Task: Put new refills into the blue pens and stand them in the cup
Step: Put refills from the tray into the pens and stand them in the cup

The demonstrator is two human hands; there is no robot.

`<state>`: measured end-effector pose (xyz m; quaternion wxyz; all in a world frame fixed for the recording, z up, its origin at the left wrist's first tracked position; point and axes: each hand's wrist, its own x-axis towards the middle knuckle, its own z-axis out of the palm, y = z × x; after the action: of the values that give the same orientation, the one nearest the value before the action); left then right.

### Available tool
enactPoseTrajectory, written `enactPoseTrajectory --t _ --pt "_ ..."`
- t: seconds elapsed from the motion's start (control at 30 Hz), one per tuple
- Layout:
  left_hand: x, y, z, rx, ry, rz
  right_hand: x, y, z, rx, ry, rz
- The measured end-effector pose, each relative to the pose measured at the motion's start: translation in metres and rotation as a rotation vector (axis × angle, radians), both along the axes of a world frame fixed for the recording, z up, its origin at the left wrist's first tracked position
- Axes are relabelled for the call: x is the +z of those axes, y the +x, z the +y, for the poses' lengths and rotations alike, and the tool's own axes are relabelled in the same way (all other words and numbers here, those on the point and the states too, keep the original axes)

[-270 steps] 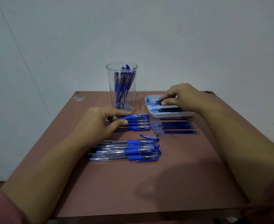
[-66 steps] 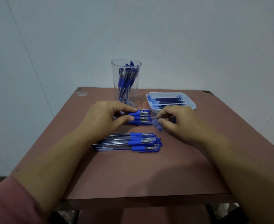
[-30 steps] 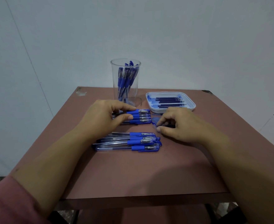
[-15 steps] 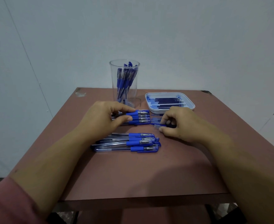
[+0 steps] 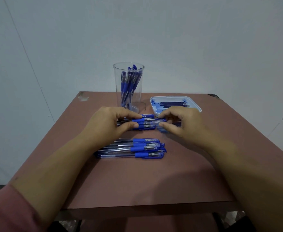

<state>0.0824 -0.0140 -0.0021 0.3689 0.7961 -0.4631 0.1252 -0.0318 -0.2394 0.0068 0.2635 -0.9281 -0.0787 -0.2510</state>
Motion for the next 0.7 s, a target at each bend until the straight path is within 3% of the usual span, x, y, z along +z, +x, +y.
enactPoseTrajectory --t 0.3,0.7 --pt "0.003 -0.001 0.001 0.032 -0.035 -0.043 0.003 0.001 -0.003 -0.053 0.074 -0.113" --pt "-0.002 -0.007 -0.002 -0.003 -0.064 -0.132 -0.007 0.008 0.018 0.03 0.098 -0.077"
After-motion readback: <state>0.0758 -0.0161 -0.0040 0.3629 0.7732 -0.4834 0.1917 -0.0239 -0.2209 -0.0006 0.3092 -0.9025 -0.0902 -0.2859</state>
